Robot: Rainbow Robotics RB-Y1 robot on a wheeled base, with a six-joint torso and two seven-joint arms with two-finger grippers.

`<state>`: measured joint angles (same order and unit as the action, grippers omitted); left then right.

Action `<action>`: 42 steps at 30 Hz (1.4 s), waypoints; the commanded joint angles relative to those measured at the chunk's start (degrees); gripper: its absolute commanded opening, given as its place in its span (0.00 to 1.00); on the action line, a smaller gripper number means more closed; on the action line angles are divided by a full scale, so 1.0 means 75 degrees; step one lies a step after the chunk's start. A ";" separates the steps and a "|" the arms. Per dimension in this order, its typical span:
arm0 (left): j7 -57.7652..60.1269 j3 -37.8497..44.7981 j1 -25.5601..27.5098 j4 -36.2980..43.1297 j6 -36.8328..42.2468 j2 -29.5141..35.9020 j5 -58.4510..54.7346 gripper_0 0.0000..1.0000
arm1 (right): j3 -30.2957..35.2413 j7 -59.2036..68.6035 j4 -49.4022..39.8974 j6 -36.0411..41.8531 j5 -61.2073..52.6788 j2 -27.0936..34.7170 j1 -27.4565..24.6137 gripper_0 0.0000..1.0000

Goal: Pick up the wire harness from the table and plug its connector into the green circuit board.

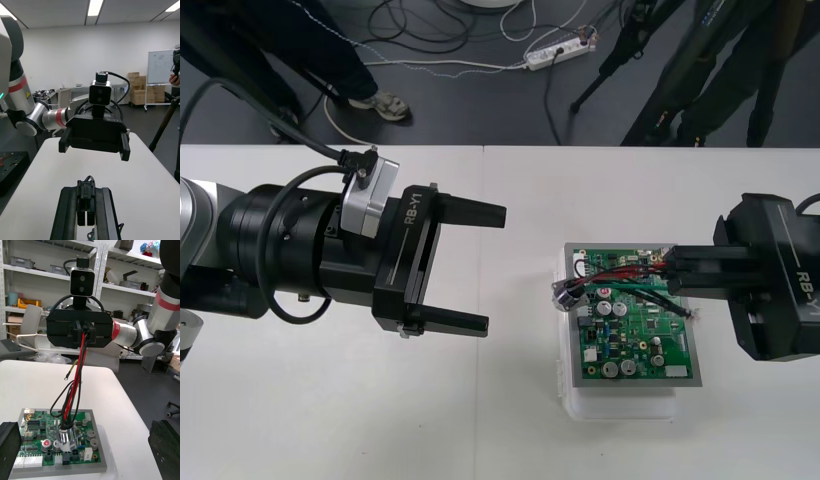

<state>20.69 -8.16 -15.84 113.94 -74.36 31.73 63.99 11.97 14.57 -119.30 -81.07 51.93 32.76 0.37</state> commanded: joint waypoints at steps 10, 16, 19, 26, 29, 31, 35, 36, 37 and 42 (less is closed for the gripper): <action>-0.0696 -0.0564 0.0085 0.0676 0.1770 0.0551 0.0022 1.00 | -0.0612 -0.0326 -0.0582 0.0825 0.0354 -0.0688 0.0010 0.00; -0.0754 -0.0857 -0.0091 0.0793 0.2122 0.0551 0.0011 1.00 | -0.0659 -0.0267 -0.0687 0.0825 0.0881 -0.1004 0.0185 0.00; -0.0766 -0.1009 -0.0196 0.0793 0.2227 0.0539 -0.0048 1.00 | -0.0752 -0.0244 -0.0722 0.0919 0.1104 -0.1075 0.0256 0.00; -0.0754 -0.1279 -0.0349 0.0793 0.2403 0.0539 -0.0118 1.00 | -0.1104 -0.0267 -0.0711 0.1212 0.1268 -0.1180 0.0420 0.00; -0.0719 -0.1431 -0.0419 0.0793 0.2520 0.0539 -0.0259 1.00 | -0.1198 -0.0279 -0.0711 0.1282 0.1280 -0.1215 0.0490 0.00; -0.0731 -0.1513 -0.0443 0.0793 0.2555 0.0539 -0.0306 1.00 | -0.1198 -0.0279 -0.0722 0.1282 0.1280 -0.1251 0.0502 0.00; -0.0707 -0.1513 -0.0489 0.0793 0.2567 0.0528 -0.0329 1.00 | -0.1280 -0.0255 -0.0722 0.1282 0.1327 -0.1286 0.0525 0.00; -0.0707 -0.1513 -0.0489 0.0793 0.2567 0.0528 -0.0353 1.00 | -0.1291 -0.0255 -0.0722 0.1294 0.1327 -0.1286 0.0525 0.00; -0.0696 -0.1513 -0.0525 0.0781 0.2567 0.0528 -0.0353 1.00 | -0.1327 -0.0279 -0.0722 0.1305 0.1327 -0.1309 0.0525 0.00; -0.0614 -0.1502 -0.0665 0.0793 0.2567 0.0563 -0.0364 1.00 | -0.1409 -0.0279 -0.0711 0.1317 0.1327 -0.1368 0.0525 0.00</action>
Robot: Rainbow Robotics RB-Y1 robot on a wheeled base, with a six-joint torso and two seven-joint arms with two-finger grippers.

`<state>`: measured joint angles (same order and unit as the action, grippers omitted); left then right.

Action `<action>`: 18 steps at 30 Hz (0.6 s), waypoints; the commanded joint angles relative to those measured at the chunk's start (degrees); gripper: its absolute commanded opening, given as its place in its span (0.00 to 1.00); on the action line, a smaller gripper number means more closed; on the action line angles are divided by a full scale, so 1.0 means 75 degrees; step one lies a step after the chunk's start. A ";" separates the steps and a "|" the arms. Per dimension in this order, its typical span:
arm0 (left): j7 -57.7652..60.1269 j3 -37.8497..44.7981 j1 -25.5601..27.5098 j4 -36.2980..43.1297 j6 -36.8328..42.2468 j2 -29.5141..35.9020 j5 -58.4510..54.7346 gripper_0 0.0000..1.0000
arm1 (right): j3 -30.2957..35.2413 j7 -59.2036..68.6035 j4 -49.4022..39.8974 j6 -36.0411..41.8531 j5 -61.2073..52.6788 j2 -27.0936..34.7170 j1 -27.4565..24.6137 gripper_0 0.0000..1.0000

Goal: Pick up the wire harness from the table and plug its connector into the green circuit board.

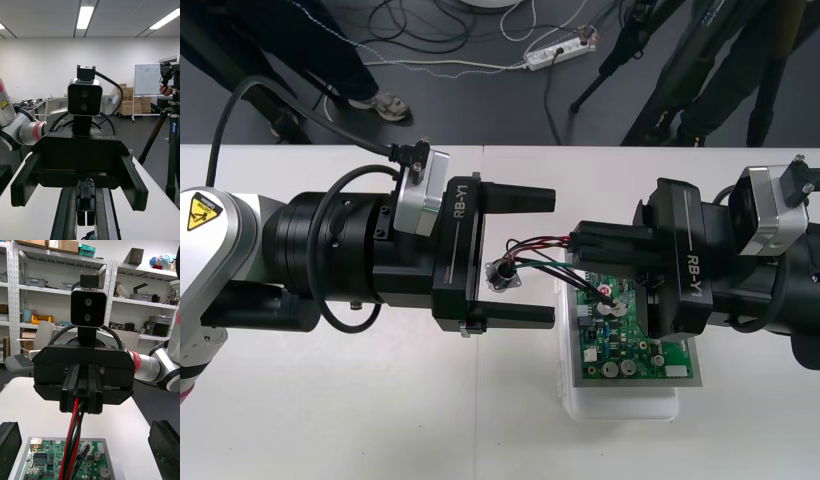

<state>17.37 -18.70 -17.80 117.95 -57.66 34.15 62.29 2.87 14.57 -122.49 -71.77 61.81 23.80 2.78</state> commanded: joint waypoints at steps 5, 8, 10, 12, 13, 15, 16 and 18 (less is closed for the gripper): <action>-0.0077 -0.0108 -0.0474 0.0258 0.0340 0.0392 -0.0196 1.00 | -0.0207 -0.0278 -0.0285 0.0077 0.0009 -0.0173 0.0203 0.00; -0.0031 -0.0119 -0.0485 0.0258 0.0340 0.0533 -0.0349 1.00 | -0.0207 -0.0267 -0.0285 0.0077 0.0020 -0.0173 0.0203 0.00; -0.0007 -0.0131 -0.0485 0.0258 0.0340 0.0626 -0.0466 1.00 | -0.0218 -0.0267 -0.0285 0.0065 0.0009 -0.0173 0.0203 0.00; 0.0005 -0.0225 -0.0485 0.0258 0.0352 0.0720 -0.0653 1.00 | -0.0218 -0.0267 -0.0285 0.0065 0.0020 -0.0161 0.0191 0.00; 0.0005 -0.0237 -0.0497 0.0258 0.0375 0.0744 -0.0700 1.00 | -0.0207 -0.0267 -0.0285 0.0065 0.0009 -0.0161 0.0203 0.00; 0.0005 -0.0295 -0.0509 0.0258 0.0411 0.0802 -0.0806 1.00 | -0.0207 -0.0267 -0.0285 0.0054 0.0009 -0.0161 0.0203 0.00; -0.0007 -0.0295 -0.0521 0.0269 0.0411 0.0802 -0.0806 1.00 | -0.0207 -0.0267 -0.0285 0.0042 0.0009 -0.0161 0.0203 0.00; -0.0007 -0.0295 -0.0532 0.0269 0.0411 0.0814 -0.0818 1.00 | -0.0207 -0.0267 -0.0285 0.0042 0.0020 -0.0138 0.0191 0.00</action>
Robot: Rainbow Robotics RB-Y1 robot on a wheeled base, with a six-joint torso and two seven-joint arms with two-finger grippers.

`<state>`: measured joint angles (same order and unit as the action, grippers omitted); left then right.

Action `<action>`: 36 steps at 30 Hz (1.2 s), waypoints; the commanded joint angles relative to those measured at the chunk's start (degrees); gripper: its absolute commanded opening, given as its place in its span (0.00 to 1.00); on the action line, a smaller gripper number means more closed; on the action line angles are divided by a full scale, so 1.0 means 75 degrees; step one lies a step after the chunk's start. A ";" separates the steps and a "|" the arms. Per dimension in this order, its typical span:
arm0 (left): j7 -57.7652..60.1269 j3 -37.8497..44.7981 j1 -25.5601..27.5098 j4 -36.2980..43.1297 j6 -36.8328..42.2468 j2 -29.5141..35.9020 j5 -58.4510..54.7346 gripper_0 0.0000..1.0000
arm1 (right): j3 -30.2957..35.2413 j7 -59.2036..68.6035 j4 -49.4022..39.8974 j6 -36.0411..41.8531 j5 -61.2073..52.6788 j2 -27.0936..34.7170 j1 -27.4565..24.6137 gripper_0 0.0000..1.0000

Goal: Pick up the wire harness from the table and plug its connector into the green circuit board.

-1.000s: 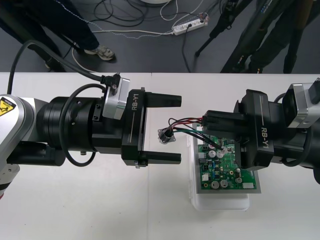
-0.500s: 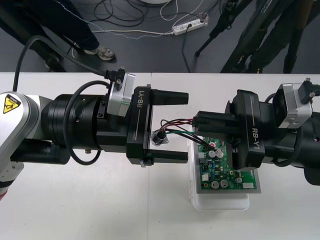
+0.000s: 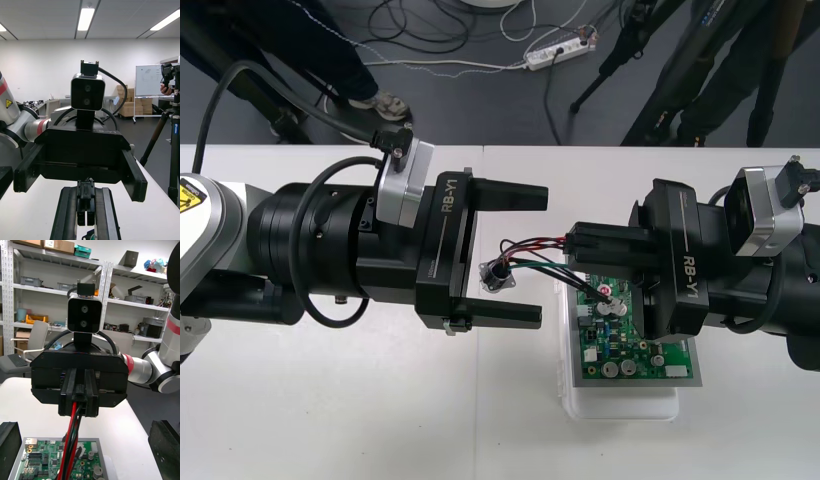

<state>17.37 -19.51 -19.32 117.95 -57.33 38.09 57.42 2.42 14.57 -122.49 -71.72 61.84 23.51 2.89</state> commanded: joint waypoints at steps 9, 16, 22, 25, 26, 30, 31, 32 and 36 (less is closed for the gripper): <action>0.0039 -0.0305 -0.0564 0.0257 0.0437 0.0289 -0.0180 1.00 | -0.0158 -0.0185 -0.0285 -0.0012 0.0028 -0.0041 0.0189 0.00; 0.0074 -0.0434 -0.0670 0.0257 0.0566 0.0347 -0.0192 1.00 | -0.0147 -0.0126 -0.0285 -0.0012 0.0017 -0.0030 0.0189 0.00; 0.0109 -0.0457 -0.0693 0.0257 0.0612 0.0429 -0.0203 1.00 | -0.0112 -0.0103 -0.0285 -0.0012 0.0028 -0.0018 0.0189 0.00; 0.0133 -0.0457 -0.0705 0.0257 0.0612 0.0476 -0.0227 1.00 | -0.0112 -0.0103 -0.0285 -0.0012 0.0028 -0.0018 0.0189 0.00; 0.0133 -0.0457 -0.0705 0.0257 0.0612 0.0488 -0.0227 1.00 | -0.0112 -0.0103 -0.0285 -0.0012 0.0028 -0.0018 0.0189 0.00; 0.0144 -0.0457 -0.0705 0.0269 0.0612 0.0500 -0.0332 1.00 | -0.0100 -0.0103 -0.0285 -0.0023 0.0028 -0.0018 0.0189 0.00; 0.0144 -0.0457 -0.0705 0.0269 0.0612 0.0500 -0.0367 1.00 | -0.0100 -0.0103 -0.0285 -0.0012 0.0028 -0.0018 0.0177 0.00; 0.0144 -0.0457 -0.0705 0.0257 0.0612 0.0500 -0.0379 1.00 | -0.0100 -0.0103 -0.0285 -0.0012 0.0028 -0.0006 0.0177 0.00; 0.0144 -0.0457 -0.0705 0.0269 0.0612 0.0500 -0.0414 1.00 | -0.0100 -0.0103 -0.0296 -0.0023 0.0028 -0.0006 0.0177 0.00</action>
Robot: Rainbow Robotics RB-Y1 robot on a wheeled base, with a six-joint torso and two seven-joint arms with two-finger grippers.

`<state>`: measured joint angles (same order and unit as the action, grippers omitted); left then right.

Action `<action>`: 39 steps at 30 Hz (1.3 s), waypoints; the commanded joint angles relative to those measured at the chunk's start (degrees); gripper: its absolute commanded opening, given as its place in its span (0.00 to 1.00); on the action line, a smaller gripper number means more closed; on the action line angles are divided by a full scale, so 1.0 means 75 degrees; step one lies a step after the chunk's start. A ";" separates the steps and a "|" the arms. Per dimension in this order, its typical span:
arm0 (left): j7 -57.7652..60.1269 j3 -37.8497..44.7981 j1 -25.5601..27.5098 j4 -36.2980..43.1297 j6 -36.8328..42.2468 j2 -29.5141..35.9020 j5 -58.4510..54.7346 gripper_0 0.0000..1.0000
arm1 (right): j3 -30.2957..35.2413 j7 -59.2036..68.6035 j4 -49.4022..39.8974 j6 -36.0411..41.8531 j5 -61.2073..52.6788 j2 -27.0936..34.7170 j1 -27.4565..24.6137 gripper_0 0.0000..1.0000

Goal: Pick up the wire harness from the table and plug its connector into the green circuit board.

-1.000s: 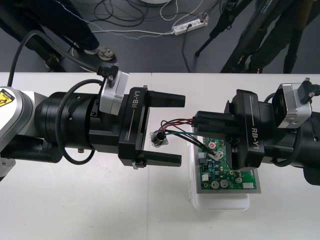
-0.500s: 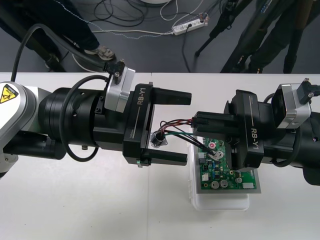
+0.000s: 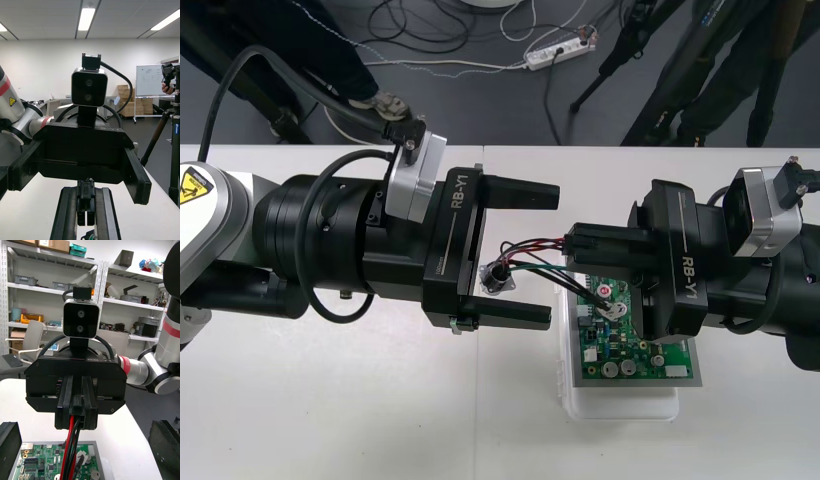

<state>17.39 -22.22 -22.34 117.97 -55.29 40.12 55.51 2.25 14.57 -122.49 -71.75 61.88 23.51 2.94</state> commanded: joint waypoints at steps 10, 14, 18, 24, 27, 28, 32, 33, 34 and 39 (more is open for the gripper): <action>0.0131 -0.0096 -0.0302 0.0255 0.0352 0.0229 -0.0194 1.00 | -0.0078 -0.0103 -0.0285 -0.0042 0.0022 -0.0018 0.0171 0.00; 0.0131 -0.0096 -0.0302 0.0255 0.0352 0.0218 -0.0205 1.00 | -0.0078 -0.0115 -0.0285 -0.0042 0.0011 -0.0006 0.0171 0.00; 0.0119 -0.0096 -0.0302 0.0255 0.0352 0.0218 -0.0205 0.33 | -0.0078 -0.0115 -0.0296 -0.0054 0.0011 -0.0018 0.0182 0.00; 0.0084 -0.0096 -0.0302 0.0255 0.0458 0.0218 -0.0217 0.00 | -0.0078 -0.0127 -0.0285 -0.0042 -0.0001 -0.0018 0.0171 0.00; 0.0061 -0.0096 -0.0302 0.0255 0.0470 0.0218 -0.0205 0.00 | -0.0078 -0.0138 -0.0285 -0.0054 -0.0013 -0.0006 0.0182 0.00; 0.0061 -0.0096 -0.0314 0.0255 0.0470 0.0218 -0.0217 0.00 | -0.0078 -0.0138 -0.0285 -0.0054 -0.0013 -0.0018 0.0171 0.00; 0.0037 -0.0096 -0.0314 0.0255 0.0470 0.0206 -0.0217 0.00 | -0.0078 -0.0138 -0.0285 -0.0054 -0.0013 -0.0018 0.0182 0.00; 0.0037 -0.0096 -0.0314 0.0267 0.0470 0.0206 -0.0217 0.00 | -0.0078 -0.0138 -0.0285 -0.0054 -0.0013 -0.0018 0.0182 0.00; 0.0025 -0.0096 -0.0326 0.0255 0.0470 0.0206 -0.0217 0.00 | -0.0078 -0.0150 -0.0285 -0.0054 -0.0025 -0.0018 0.0171 0.00; -0.0021 -0.0096 -0.0337 0.0255 0.0470 0.0183 -0.0217 0.00 | -0.0078 -0.0138 -0.0285 -0.0054 -0.0025 -0.0018 0.0182 0.00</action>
<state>17.39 -22.22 -22.37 117.97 -54.01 40.16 54.85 2.25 14.57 -122.51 -71.95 61.88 23.51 2.94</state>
